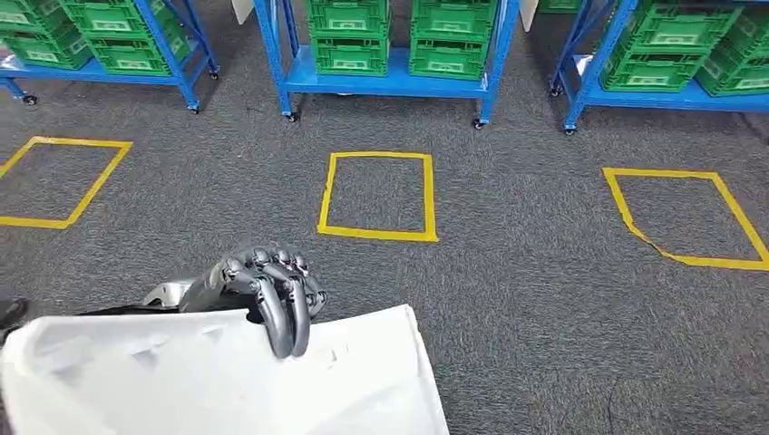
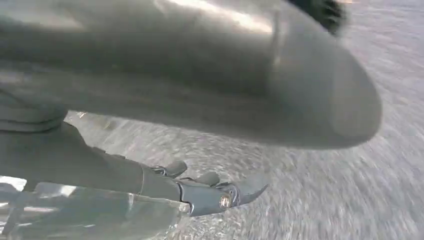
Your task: Take the parts from the cabinet and place them on the table.
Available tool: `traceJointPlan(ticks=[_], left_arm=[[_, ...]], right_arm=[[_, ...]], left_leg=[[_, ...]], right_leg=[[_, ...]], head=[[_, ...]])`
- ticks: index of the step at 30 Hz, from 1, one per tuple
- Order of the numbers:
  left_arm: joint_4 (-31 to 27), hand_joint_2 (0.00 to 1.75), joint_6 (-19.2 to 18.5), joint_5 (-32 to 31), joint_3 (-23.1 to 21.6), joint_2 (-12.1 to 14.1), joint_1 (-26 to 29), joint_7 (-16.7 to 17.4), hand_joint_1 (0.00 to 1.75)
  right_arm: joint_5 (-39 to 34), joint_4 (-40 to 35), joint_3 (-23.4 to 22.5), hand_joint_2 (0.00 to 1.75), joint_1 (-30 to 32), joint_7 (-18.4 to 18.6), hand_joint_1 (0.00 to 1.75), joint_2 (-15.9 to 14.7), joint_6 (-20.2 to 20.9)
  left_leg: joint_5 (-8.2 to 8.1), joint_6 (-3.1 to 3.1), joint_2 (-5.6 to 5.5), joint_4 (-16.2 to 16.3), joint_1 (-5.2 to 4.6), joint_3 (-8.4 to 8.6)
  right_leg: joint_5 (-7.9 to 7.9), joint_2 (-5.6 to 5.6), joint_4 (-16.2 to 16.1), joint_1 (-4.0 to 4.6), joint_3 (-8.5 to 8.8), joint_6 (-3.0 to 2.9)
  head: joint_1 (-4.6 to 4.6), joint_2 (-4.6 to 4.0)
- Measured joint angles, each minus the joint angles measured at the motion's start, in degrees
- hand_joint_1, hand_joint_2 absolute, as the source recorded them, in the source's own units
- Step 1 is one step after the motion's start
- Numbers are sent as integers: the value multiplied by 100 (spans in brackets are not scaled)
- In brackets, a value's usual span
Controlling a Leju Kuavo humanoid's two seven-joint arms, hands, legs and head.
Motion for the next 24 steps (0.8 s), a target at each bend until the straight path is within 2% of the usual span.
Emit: traceJointPlan(ticks=[1, 2, 3, 4, 5, 6, 7, 8, 9, 10, 11, 12, 13, 15, 16, 17, 18, 19, 20, 21, 22, 23, 24], left_arm=[[2, 175, -37, 24, -26, -28, -13, 7, 175], [11, 175, -63, 39, -42, -48, -43, 9, 175], [28, 175, -104, 74, -68, -91, -98, 11, 175], [48, 175, -144, 101, -94, -111, -112, 11, 175], [66, 175, -159, 107, -116, -114, -108, 11, 175], [90, 175, -195, 105, -144, -109, -104, 15, 175], [107, 175, -194, 100, -162, -109, -105, 20, 175], [120, 175, -186, 90, -179, -109, -105, 28, 175], [127, 175, -153, 81, -192, -109, -105, 35, 175], [129, 175, -135, 76, -201, -111, -105, 46, 175], [136, 175, -122, 79, -208, -116, -107, 52, 175], [146, 175, -109, 107, -205, -120, -106, 63, 175], [155, 175, -113, 153, -208, -127, -104, 79, 175], [181, 175, -159, 265, -208, -118, -102, 70, 175], [192, 175, -162, 282, -205, -118, -104, 65, 175], [195, 175, -164, 297, -203, -116, -104, 61, 175], [201, 175, -181, 304, -205, -114, -118, 61, 175], [208, 175, -186, 315, -205, -114, -118, 59, 175], [214, 175, -188, 313, -208, -114, -113, 61, 175], [223, 175, -197, 301, -210, -107, -111, 59, 175], [234, 175, -212, 271, -212, -103, -109, 59, 175], [238, 175, -234, 249, -223, -96, -108, 59, 175], [238, 175, -245, 207, -236, -92, -109, 46, 175]], right_arm=[[182, -50, 117, 0, -10, 37, 0, -13, -26], [297, -81, 223, 0, -25, 57, 0, -39, -26], [400, -126, 340, 0, -17, 68, 0, -63, -24], [519, -170, 447, 0, -10, 72, 0, -79, -9], [615, -194, 537, 0, 2, 72, 0, -118, 9], [710, -243, 640, 0, 4, 72, 0, -133, 37], [769, -269, 717, 0, 4, 79, 0, -138, 42], [815, -299, 785, 0, -4, 79, 0, -142, 42], [837, -317, 839, 0, -12, 76, 0, -149, 16], [847, -332, 874, 0, -14, 76, 0, -153, -6], [858, -350, 913, 0, -12, 76, 0, -151, -28], [860, -360, 957, 0, -24, 76, 0, -151, -46], [865, -378, 983, 0, -43, 74, 0, -147, -52], [898, -409, 1012, 0, -91, 76, 0, -140, -79], [900, -430, 1033, 0, -100, 76, 0, -125, -94], [900, -435, 1046, 0, -112, 76, 0, -135, -109], [900, -441, 1062, 0, -104, 76, 0, -131, -107], [900, -450, 1075, 0, -95, 76, 0, -120, -107], [900, -450, 1090, 0, -87, 76, 0, -120, -109], [909, -450, 1101, 0, -77, 81, 0, -120, -118], [906, -450, 1106, 0, -74, 81, 0, -120, -129], [893, -450, 1108, 0, -79, 81, 0, -118, -127], [869, -454, 1108, 0, -91, 81, 0, -116, -129]], left_leg=[[111, 37, -73, -141, 46, 109], [163, 45, -120, -222, 47, 113], [210, 83, -178, -236, 58, 85], [233, 103, -252, -235, 57, 52], [249, 119, -318, -232, 46, 26], [264, 119, -399, -224, 41, -2], [272, 108, -474, -212, 41, -18], [274, 104, -548, -198, 45, -22], [271, 96, -620, -170, 52, -23], [256, 74, -694, -127, 60, -32], [235, 41, -755, -73, 57, -71], [206, -2, -821, 2, 21, -136], [224, -28, -851, -3, 28, -168], [261, -89, -936, -16, 67, -203], [250, -108, -967, 4, 76, -222], [173, -151, -713, 106, 64, -257], [-12, -197, -464, 384, 76, -406], [-231, -230, -355, 811, 106, -605], [-446, -257, -313, 1319, 137, -854], [-573, -280, -304, 1730, 162, -1060], [-568, -292, -297, 1882, 183, -1142], [-441, -293, -274, 1737, 195, -1079], [-224, -284, -234, 1335, 196, -877]], right_leg=[[-13, 5, -18, 20, -7, 32], [-85, 220, 82, -12, -50, 31], [-280, 403, 403, -15, -199, -14], [-486, 504, 870, -15, -421, -47], [-654, 548, 1330, -15, -637, -56], [-756, 570, 1730, -16, -831, -33], [-728, 571, 1792, -21, -872, 10], [-600, 572, 1564, -38, -760, 78], [-395, 591, 1102, -60, -525, 153], [-175, 658, 524, -94, -235, 218], [-62, 913, 72, -144, -32, 245], [-91, 916, 43, -105, -8, 142], [-72, 832, 58, -103, -26, 83], [-53, 756, 58, -57, -33, 13], [-28, 692, 32, -125, -27, -29], [-24, 639, 26, -113, -21, -50], [-39, 584, 26, -108, -15, -88], [-41, 528, 27, -94, -19, -115], [-43, 452, 29, -89, -25, -119], [-44, 375, 30, -89, -30, -119], [-46, 302, 30, -89, -30, -117], [-48, 231, 30, -89, -27, -117], [-49, 158, 30, -89, -22, -115]], head=[[9, 0], [26, 0], [22, 0], [55, 0], [55, 0], [52, 0], [57, 0], [55, 0], [57, 0], [57, 0], [63, 0], [70, 0], [59, 0], [66, 0], [70, 0], [61, 0], [9, 0], [15, 0], [9, 0], [4, 0], [9, 0], [4, 0], [9, 0]])
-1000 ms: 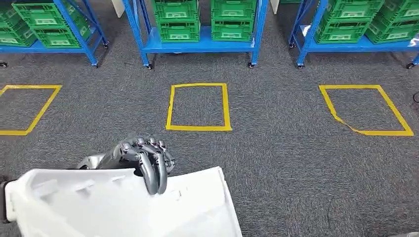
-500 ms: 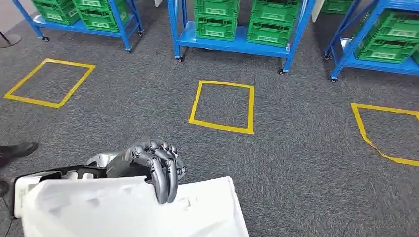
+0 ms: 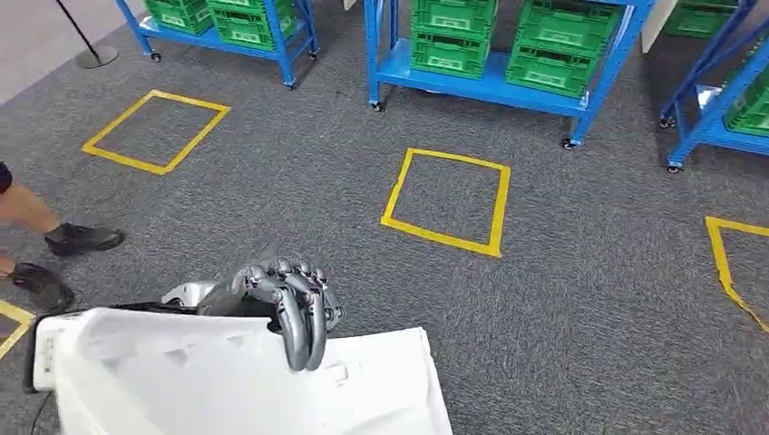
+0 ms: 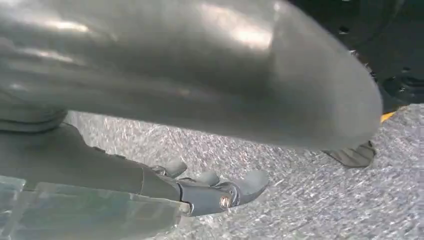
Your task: Take the parts from the cabinet and place them on the table.
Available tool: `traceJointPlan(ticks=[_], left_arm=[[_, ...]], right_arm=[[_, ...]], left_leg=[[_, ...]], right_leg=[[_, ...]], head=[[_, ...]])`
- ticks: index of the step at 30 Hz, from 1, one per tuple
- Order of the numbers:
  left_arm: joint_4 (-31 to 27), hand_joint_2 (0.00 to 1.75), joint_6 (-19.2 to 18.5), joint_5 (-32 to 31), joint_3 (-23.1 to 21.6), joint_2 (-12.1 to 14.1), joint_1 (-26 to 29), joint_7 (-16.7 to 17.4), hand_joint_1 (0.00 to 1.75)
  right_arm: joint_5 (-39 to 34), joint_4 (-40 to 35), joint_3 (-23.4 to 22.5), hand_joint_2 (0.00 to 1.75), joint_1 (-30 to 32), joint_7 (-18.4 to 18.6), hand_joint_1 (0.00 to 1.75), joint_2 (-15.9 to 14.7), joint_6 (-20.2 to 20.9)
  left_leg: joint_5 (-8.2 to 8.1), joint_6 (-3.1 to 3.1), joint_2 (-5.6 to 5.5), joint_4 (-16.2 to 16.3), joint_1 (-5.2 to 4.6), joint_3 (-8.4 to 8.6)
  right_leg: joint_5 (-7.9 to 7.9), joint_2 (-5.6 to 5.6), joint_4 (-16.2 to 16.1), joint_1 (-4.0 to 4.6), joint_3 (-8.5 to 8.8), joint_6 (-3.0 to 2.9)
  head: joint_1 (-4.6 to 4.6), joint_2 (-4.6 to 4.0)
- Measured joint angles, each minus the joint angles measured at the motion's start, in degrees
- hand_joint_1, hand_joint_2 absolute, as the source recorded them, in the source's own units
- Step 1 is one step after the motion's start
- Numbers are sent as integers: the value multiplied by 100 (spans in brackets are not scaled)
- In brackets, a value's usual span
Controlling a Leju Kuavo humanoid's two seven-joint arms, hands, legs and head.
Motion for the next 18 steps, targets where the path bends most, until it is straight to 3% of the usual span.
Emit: traceJointPlan(ticks=[1, 2, 3, 7, 8, 9, 10, 12, 13, 14, 15, 16, 17, 18], left_arm=[[-2, 175, 0, -15, -15, 2, 0, -7, 175], [-9, 175, 2, -35, -20, 4, -1, -20, 175], [-29, 175, 4, -55, -20, 9, -5, -24, 175], [-72, 175, -2, -96, -26, 37, 37, -42, 175], [-105, 175, -11, -105, -28, 39, 70, -44, 175], [-118, 175, -20, -98, -33, 42, 44, -57, 175], [-120, 175, -20, -105, -35, 28, 46, -55, 175], [-122, 175, -22, -105, -50, 33, 84, -55, 175], [-122, 175, -22, -105, -52, 35, 104, -55, 175], [-122, 175, -24, -105, -55, 37, 122, -55, 175], [-122, 175, -24, -105, -55, 39, 130, -55, 175], [-122, 175, -28, -105, -55, 39, 130, -55, 175], [-122, 175, -39, -105, -55, 39, 130, -55, 175], [-122, 175, -85, -87, -55, 44, 126, -57, 175]], right_arm=[[-33, 0, 0, 0, -10, 0, 0, 0, 2], [-92, -2, 0, 0, -17, 0, 0, 0, 2], [-145, -2, -7, 0, -10, 0, 0, 2, 2], [-637, -2, -186, 0, -22, 89, 0, 22, 2], [-796, 2, -291, 0, -31, 120, 0, 33, 2], [-862, 4, -374, 0, -18, 153, 0, 42, 2], [-890, 6, -420, 0, -6, 162, 0, 44, 2], [-901, 15, -485, 0, 24, 186, 0, 39, 2], [-898, 15, -509, 0, 46, 192, 0, 42, 2], [-901, 15, -540, 0, 55, 197, 0, 48, 4], [-901, 15, -566, 0, 51, 201, 0, 55, 2], [-916, 15, -588, 0, 45, 201, 0, 50, 4], [-949, 15, -603, 0, 47, 201, 0, 46, 9], [-986, 15, -636, 0, 55, 201, 0, 44, 32]], left_leg=[[223, 21, 75, -534, -5, 283], [395, 71, 320, -1070, -38, 597], [329, 89, 569, -1318, -99, 705], [384, 211, 228, -1375, -141, 660], [470, 248, 147, -1478, -66, 800], [517, 318, 85, -1506, -64, 805], [535, 342, 23, -1513, -75, 796], [542, 354, -176, -1509, -95, 777], [542, 354, -275, -1508, -99, 776], [542, 354, -368, -1503, -98, 782], [539, 350, -463, -1493, -95, 787], [532, 338, -555, -1473, -91, 787], [517, 316, -628, -1441, -89, 782], [494, 274, -711, -1387, -105, 745]], right_leg=[[-3, -63, -1, 1, 8, 4], [-12, -119, -4, 9, 23, 22], [-33, -180, 9, 49, 32, 54], [-33, -468, -77, 55, 123, 184], [-80, -237, -19, 25, 90, 206], [-245, 121, 234, 19, -22, 158], [-419, 299, 621, 26, -200, 116], [-749, 428, 1606, 35, -709, 92], [-779, 433, 1872, 34, -877, 122], [-703, 433, 1807, 27, -891, 167], [-512, 436, 1468, 8, -767, 237], [-262, 466, 924, -17, -538, 309], [-70, 571, 437, -45, -323, 352], [45, 834, 18, -71, -168, 353]], head=[[-2, 0], [-4, 0], [2, 0], [-2, 0], [18, 0], [22, 0], [46, 0], [65, 0], [70, 0], [68, 0], [70, 0], [68, 0], [70, 0], [83, 0]])
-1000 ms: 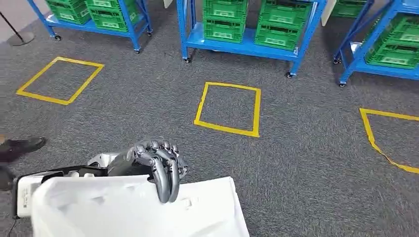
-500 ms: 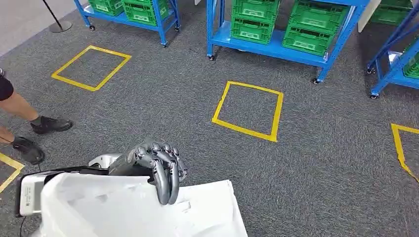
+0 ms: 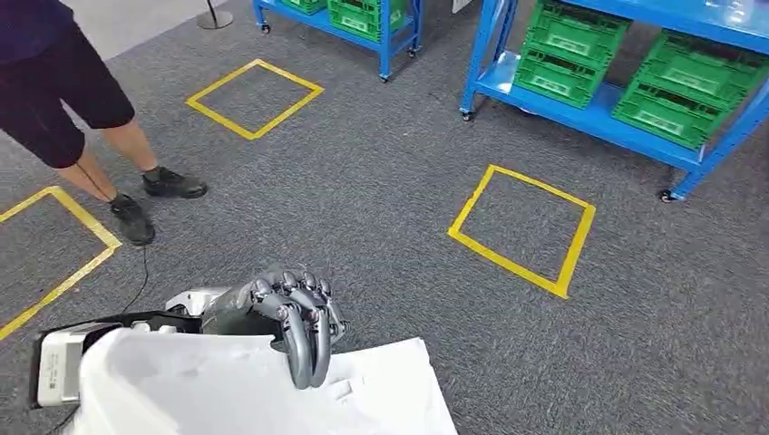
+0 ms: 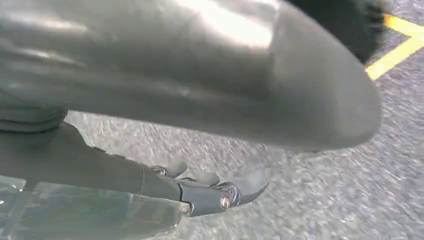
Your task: Take the parts from the cabinet and place them on the table.
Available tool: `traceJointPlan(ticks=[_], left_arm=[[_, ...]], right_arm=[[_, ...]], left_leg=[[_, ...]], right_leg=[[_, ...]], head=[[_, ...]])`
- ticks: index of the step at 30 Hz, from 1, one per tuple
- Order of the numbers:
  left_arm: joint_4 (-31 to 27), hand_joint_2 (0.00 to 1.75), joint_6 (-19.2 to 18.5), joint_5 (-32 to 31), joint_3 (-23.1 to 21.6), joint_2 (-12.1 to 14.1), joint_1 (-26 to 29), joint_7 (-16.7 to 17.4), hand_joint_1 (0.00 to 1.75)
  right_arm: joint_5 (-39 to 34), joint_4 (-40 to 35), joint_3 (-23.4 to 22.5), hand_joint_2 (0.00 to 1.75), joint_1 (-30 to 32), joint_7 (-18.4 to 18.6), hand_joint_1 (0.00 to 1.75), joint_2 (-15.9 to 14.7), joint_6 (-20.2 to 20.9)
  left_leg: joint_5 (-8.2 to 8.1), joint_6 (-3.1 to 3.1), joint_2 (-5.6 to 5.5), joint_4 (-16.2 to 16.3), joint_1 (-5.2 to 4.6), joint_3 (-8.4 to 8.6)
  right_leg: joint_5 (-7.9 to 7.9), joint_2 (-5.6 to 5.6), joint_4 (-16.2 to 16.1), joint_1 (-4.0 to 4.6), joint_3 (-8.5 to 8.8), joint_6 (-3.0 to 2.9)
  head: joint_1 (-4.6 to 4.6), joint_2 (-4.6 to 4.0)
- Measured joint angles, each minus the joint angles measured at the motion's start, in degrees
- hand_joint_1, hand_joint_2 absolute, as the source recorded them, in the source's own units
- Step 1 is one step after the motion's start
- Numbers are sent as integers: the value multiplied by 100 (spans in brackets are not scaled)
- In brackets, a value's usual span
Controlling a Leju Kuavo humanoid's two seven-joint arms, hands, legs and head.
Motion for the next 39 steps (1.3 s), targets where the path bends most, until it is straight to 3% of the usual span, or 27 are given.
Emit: traceJointPlan(ticks=[1, 4, 5, 7, 9, 10, 11, 12, 14, 15, 16, 19, 20, 21, 22, 24, 26, 27, 29, 30, 31, 32, 34, 35, 37, 38, 39], left_arm=[[-6, 175, -55, 22, -4, 0, 3, -4, 175], [-9, 175, -193, 88, -22, 26, -2, -26, 175], [-11, 175, -232, 105, -35, 33, 0, -42, 175], [-13, 175, -254, 140, -61, 37, -46, -55, 175], [-11, 175, -273, 155, -90, 39, -43, -57, 175], [-11, 175, -276, 160, -101, 46, -39, -57, 175], [-11, 175, -276, 164, -114, 52, -39, -59, 175], [-11, 175, -276, 166, -127, 57, -40, -59, 175], [-11, 175, -276, 177, -144, 59, -53, -59, 175], [-13, 175, -276, 179, -146, 59, -74, -59, 175], [-11, 175, -278, 179, -148, 57, -88, -61, 175], [-11, 175, -278, 188, -157, 70, -88, -63, 175], [-18, 175, -276, 193, -155, 66, -93, -63, 175], [-20, 175, -276, 201, -160, 68, -107, -63, 175], [-17, 175, -252, 203, -166, 61, -146, -41, 175], [-7, 175, -184, 203, -175, 48, -150, 11, 175], [37, 175, -85, 195, -188, 50, -143, 70, 175], [61, 175, -46, 195, -188, 50, -142, 83, 175], [98, 175, 11, 195, -186, 50, -142, 98, 175], [116, 175, 19, 195, -184, 50, -144, 100, 175], [135, 175, 15, 201, -177, 50, -141, 101, 175], [146, 175, -11, 217, -175, 57, -144, 100, 175], [153, 175, -92, 315, -142, 105, -148, 94, 175], [153, 175, -155, 371, -101, 127, -149, 107, 175], [153, 175, -249, 453, -9, 140, -169, 183, 175], [153, 175, -278, 472, 13, 138, -172, 201, 175], [162, 175, -298, 472, 13, 138, -167, 227, 175]], right_arm=[[-2, 2, -20, 0, 3, 4, 0, -2, 33], [35, 2, -57, 0, -35, 79, 0, 4, 105], [35, 2, -66, 0, -42, 81, 0, 17, 107], [37, 7, -72, 0, -18, 81, 0, 6, 110], [48, 7, -72, 0, 28, 85, 0, 15, 112], [48, 7, -72, 0, 40, 85, 0, 15, 112], [52, 7, -72, 0, 38, 85, 0, 17, 112], [50, 7, -74, 0, 30, 85, 0, 22, 112], [50, 7, -77, 0, 29, 85, 0, 28, 112], [52, 7, -77, 0, 31, 85, 0, 28, 112], [50, 7, -77, 0, 37, 85, 0, 39, 114], [52, 7, -81, 0, 24, 83, 0, 37, 114], [52, 7, -85, 0, 9, 70, 0, 59, 114], [54, 7, -85, 0, -2, 59, 0, 48, 110], [70, 7, -85, 0, 10, 41, 0, 57, 107], [105, 9, -83, 0, 68, 37, 0, 50, 85], [133, 9, -81, 0, 119, 39, 0, 48, 88], [138, 7, -79, 0, 115, 39, 0, 54, 92], [138, 7, -79, 0, 98, 44, 0, 48, 92], [146, 7, -79, 0, 98, 44, 0, 39, 88], [166, 7, -79, 0, 107, 42, 0, 39, 85], [205, 7, -79, 0, 105, 24, 0, 28, 88], [264, 7, -70, 0, 64, -26, 0, 13, 99], [269, 7, -70, 0, 55, -48, 0, 13, 101], [275, 7, -68, 0, 66, -50, 0, -13, 101], [291, 7, -66, 0, 92, -48, 0, -9, 101], [308, 7, -57, 0, 115, -48, 0, -11, 101]], left_leg=[[-39, -49, -94, 49, -16, -38], [-20, -137, -237, 31, 31, -94], [-46, -160, -189, 80, 47, -129], [-395, -224, 444, 658, 22, -394], [-805, -257, 634, 1614, 66, -883], [-866, -267, 650, 1905, 86, -1051], [-795, -271, 667, 1906, 99, -1071], [-608, -269, 694, 1621, 105, -937], [-158, -229, 881, 579, 91, -366], [-92, -187, 1233, 141, 52, -105], [-121, -187, 1200, 120, 23, -103], [-108, -109, 963, 113, -20, -148], [-50, -51, 869, 32, 16, -42], [-27, -33, 801, -9, 29, -28], [-24, -6, 750, -10, 36, -28], [-10, 33, 572, -8, 22, -41], [-13, 38, 358, -6, 13, -43], [-13, 37, 267, -1, 16, -36], [-30, 11, 87, 31, 28, -23], [-54, -27, 5, 66, 34, -46], [-84, -72, -73, 125, -17, -75], [-84, -86, -124, 124, -5, -97], [-69, -124, -222, 100, 29, -112], [-92, -154, -238, 123, 43, -122], [-301, -209, 438, 471, -1, -277], [-513, -222, 586, 905, 16, -496], [-707, -224, 636, 1377, 33, -748]], right_leg=[[43, -49, 2, 16, 42, -125], [45, -225, 11, 80, 53, -249], [65, -309, -18, 23, 71, -290], [35, -424, -18, 58, 104, -369], [17, -577, -14, 95, 105, -391], [12, -650, -14, 104, 105, -393], [3, -727, -13, 109, 108, -399], [-13, -799, -14, 111, 119, -389], [-43, -936, -16, 116, 163, -359], [-57, -989, -17, 139, 194, -342], [-86, -1041, -15, 188, 192, -292], [-97, -1245, -50, 158, 251, -219], [-129, -1227, -31, 141, 262, -168], [-189, -880, 60, 107, 223, -170], [-357, -642, 346, 105, 82, -221], [-700, -457, 1300, 122, -406, -287], [-746, -427, 1764, 123, -708, -251], [-626, -425, 1584, 116, -661, -204], [-202, -317, 656, 73, -268, -80], [-21, -8, 142, 19, -49, -34], [-9, 29, 89, 77, -19, -119], [12, -71, 91, 62, 1, -199], [2, -158, 101, 110, 15, -266], [13, -230, 80, 74, 35, -308], [-13, -351, 73, 107, 81, -399], [-28, -421, 73, 132, 93, -421], [-43, -500, 74, 151, 98, -442]], head=[[-9, 0], [-4, 0], [-4, 0], [-79, 0], [-76, 0], [-74, 0], [-76, 0], [-74, 0], [-76, 0], [-79, 0], [-57, 0], [-61, 0], [-63, 0], [-35, 0], [-41, 0], [-4, 0], [0, 0], [2, 0], [0, 0], [4, 0], [20, 0], [11, 0], [13, 0], [11, 0], [-42, 0], [-41, 0], [-46, 0]])
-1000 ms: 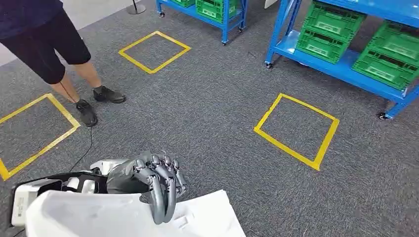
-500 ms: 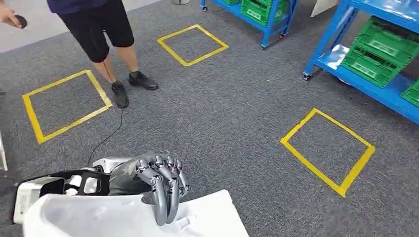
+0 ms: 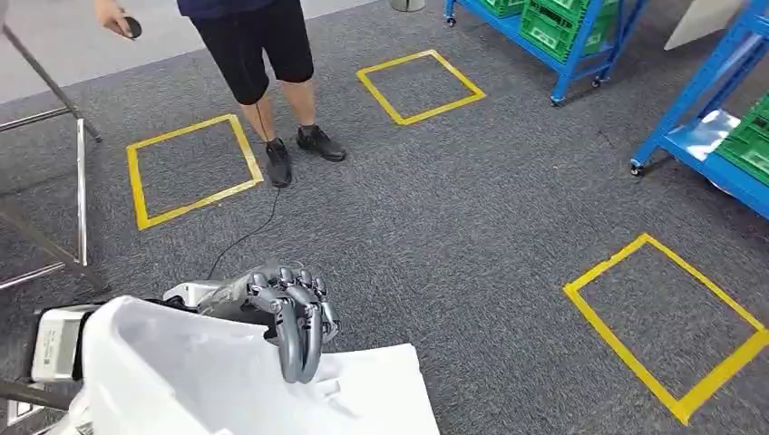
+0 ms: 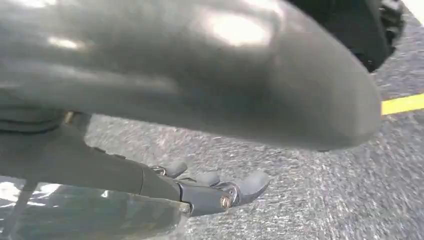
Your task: Take the parts from the cabinet and place them on the table.
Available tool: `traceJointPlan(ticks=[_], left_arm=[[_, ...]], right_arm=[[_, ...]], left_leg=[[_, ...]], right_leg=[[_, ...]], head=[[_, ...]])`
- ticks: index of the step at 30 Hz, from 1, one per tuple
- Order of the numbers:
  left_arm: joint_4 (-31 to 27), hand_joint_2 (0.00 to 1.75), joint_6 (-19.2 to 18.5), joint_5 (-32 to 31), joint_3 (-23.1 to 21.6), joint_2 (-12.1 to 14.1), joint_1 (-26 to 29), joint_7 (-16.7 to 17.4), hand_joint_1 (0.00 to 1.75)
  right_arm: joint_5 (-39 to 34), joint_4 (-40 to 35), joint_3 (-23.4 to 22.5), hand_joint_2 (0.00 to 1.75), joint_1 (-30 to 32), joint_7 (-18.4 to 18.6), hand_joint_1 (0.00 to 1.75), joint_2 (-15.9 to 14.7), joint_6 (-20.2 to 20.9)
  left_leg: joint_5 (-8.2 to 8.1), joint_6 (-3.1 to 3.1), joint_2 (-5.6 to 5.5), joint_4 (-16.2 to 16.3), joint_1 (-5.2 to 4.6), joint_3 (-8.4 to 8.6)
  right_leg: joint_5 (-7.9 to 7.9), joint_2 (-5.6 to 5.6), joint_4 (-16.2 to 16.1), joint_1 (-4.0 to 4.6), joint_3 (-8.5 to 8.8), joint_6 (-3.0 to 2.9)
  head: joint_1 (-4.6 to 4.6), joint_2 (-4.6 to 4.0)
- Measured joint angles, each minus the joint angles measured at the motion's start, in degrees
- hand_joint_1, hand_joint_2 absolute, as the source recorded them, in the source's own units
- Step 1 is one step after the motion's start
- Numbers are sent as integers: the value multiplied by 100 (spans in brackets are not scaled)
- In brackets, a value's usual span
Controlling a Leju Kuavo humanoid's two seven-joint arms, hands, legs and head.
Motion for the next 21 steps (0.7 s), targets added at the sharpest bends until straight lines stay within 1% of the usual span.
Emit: traceJointPlan(ticks=[1, 2, 3, 4, 5, 6, 7, 8, 10, 11, 12, 13, 14, 15, 16, 17, 18, 19, 20, 21], left_arm=[[15, 175, -29, -7, -2, 2, 6, 33, 175], [30, 175, -39, -28, 0, 2, 10, 57, 175], [39, 175, -48, -44, 0, 2, 11, 68, 175], [41, 175, -48, -63, 0, 0, 10, 74, 175], [41, 175, -50, -81, 2, -2, 8, 76, 175], [41, 175, -50, -85, 7, -7, 5, 79, 175], [41, 175, -57, -92, 20, -11, 3, 79, 175], [41, 175, -59, -98, 24, -22, -6, 79, 175], [41, 175, -63, -113, 39, -20, -6, 79, 175], [37, 175, -63, -151, 59, -20, -4, 79, 175], [24, 175, -66, -177, 81, -28, 18, 79, 175], [17, 175, -85, -181, 94, -26, 3, 65, 175], [20, 175, -109, -197, 90, -50, -5, 68, 175], [20, 175, -127, -201, 85, -61, 5, 68, 175], [20, 175, -140, -203, 83, -66, 11, 70, 175], [20, 175, -153, -205, 83, -68, 11, 70, 175], [22, 175, -153, -208, 81, -70, 11, 72, 175], [22, 175, -155, -205, 79, -74, 10, 83, 175], [22, 175, -155, -205, 79, -88, 9, 103, 175], [22, 175, -157, -203, 76, -102, 3, 127, 175]], right_arm=[[26, 2, 9, 0, 14, 0, 0, 0, 0], [39, 0, 15, 0, 17, 11, 0, 2, 0], [41, 0, 22, 0, 13, 11, 0, 7, -4], [46, 0, 26, 0, 6, 11, 0, 11, -7], [59, 0, 33, 0, 2, 11, 0, 11, -11], [81, 0, 42, 0, 0, 7, 0, 11, -13], [90, 0, 55, 0, -1, -2, 0, 13, -17], [103, 0, 61, 0, 4, -4, 0, 11, -22], [109, 0, 68, 0, -5, -7, 0, 6, -31], [125, -7, 74, 0, -26, -9, 0, 13, -31], [124, -9, 76, 0, -35, -11, 0, 9, -31], [120, -11, 85, 0, -34, -11, 0, 11, -31], [114, -13, 94, 0, -12, -11, 0, 9, -24], [103, -11, 103, 0, 4, -4, 0, 2, -15], [103, -13, 109, 0, 29, 0, 0, -11, -4], [109, -13, 114, 0, 44, 2, 0, -9, 0], [103, -13, 118, 0, 51, 7, 0, -4, 0], [105, -15, 120, 0, 46, 7, 0, -2, 0], [105, -15, 120, 0, 39, 7, 0, -2, 0], [105, -15, 120, 0, 42, 11, 0, -2, 0]], left_leg=[[-138, 0, 11, 419, 12, -239], [-133, 1, 22, 596, 15, -359], [1, 16, 33, 462, 14, -316], [212, 40, 47, 106, 11, -140], [463, 83, 116, -443, -6, 150], [641, 150, 333, -956, -51, 449], [568, 178, 575, -1162, -122, 566], [586, 185, 532, -1208, -135, 561], [584, 206, 381, -1205, -155, 548], [615, 239, 278, -1270, -157, 560], [698, 257, 206, -1392, -55, 705], [721, 269, 133, -1451, -67, 739], [747, 304, 58, -1449, -66, 747], [746, 306, -29, -1448, -63, 747], [746, 305, -138, -1447, -63, 746], [745, 304, -234, -1445, -61, 746], [741, 297, -327, -1443, -51, 756], [732, 283, -422, -1438, -37, 769], [715, 256, -520, -1417, -19, 781], [689, 217, -597, -1376, 3, 778]], right_leg=[[-10, -90, 1, 17, -1, -12], [-19, -175, 1, 31, 1, -22], [-31, -252, 1, 42, 10, -29], [-46, -321, 1, 52, 26, -22], [-68, -398, 0, 66, 51, -16], [-80, -459, -2, 75, 78, -20], [-105, -519, -4, 97, 105, 12], [-119, -585, -9, 109, 106, 37], [-140, -728, -28, 78, 134, 85], [-146, -818, -57, 91, 179, 116], [-186, -688, -22, 68, 144, 139], [-260, -287, 152, 52, 95, 134], [-447, -38, 553, 38, -102, 101], [-621, 56, 1009, 29, -342, 79], [-755, 85, 1466, 14, -601, 88], [-781, 88, 1722, 1, -770, 126], [-703, 88, 1685, -27, -801, 181], [-517, 90, 1369, -59, -692, 267], [-249, 136, 818, -104, -461, 371], [-31, 276, 291, -155, -230, 450]], head=[[-2, 0], [2, 0], [0, 0], [0, 0], [0, 0], [-2, 0], [11, 0], [19, 0], [13, 0], [6, 0], [13, 0], [31, 0], [24, 0], [57, 0], [54, 0], [54, 0], [57, 0], [52, 0], [57, 0], [54, 0]])
